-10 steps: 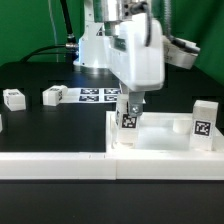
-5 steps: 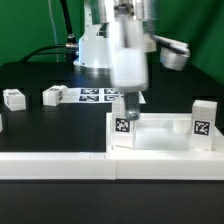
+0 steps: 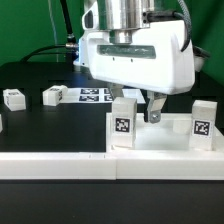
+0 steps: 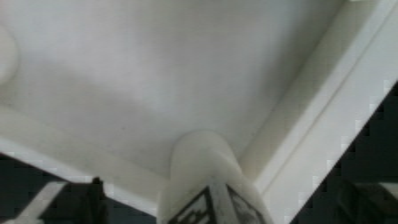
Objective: Assemble square table
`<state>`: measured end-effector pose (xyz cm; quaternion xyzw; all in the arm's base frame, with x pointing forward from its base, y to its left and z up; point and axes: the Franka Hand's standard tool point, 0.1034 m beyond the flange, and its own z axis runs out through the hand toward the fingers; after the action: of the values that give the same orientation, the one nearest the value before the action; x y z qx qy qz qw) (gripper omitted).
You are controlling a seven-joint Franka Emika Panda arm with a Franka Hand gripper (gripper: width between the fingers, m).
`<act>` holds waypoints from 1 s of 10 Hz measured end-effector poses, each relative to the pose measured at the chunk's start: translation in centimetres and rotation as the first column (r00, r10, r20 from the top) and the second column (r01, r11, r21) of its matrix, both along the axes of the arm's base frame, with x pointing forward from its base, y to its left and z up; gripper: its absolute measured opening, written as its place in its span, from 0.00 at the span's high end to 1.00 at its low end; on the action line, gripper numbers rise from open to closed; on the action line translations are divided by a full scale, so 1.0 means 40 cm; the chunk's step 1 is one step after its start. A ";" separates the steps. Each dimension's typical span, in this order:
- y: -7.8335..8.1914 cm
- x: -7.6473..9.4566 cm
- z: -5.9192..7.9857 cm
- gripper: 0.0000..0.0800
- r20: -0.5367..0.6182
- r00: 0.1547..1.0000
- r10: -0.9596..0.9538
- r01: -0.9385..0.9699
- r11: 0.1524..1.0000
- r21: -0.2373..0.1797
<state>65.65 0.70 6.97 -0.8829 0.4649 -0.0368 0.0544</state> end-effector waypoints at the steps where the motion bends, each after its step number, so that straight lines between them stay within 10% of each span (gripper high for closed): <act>1: -0.005 -0.001 0.000 0.19 -0.003 0.992 0.124 -0.124 0.992 -0.019; 4: -0.033 0.016 0.014 0.19 -0.039 0.797 0.603 -0.604 0.791 -0.099; 8: -0.037 0.016 0.014 0.22 -0.041 0.776 0.629 -0.630 0.770 -0.103; 10: -0.035 0.016 0.014 0.65 -0.034 0.861 0.508 -0.509 0.856 -0.089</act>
Offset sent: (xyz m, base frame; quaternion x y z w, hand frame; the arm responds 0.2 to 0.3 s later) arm 0.0142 0.0030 0.0009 -0.0059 -0.0407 -0.4004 0.9154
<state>66.29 -0.71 7.53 -0.9760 0.2134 -0.0392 0.0179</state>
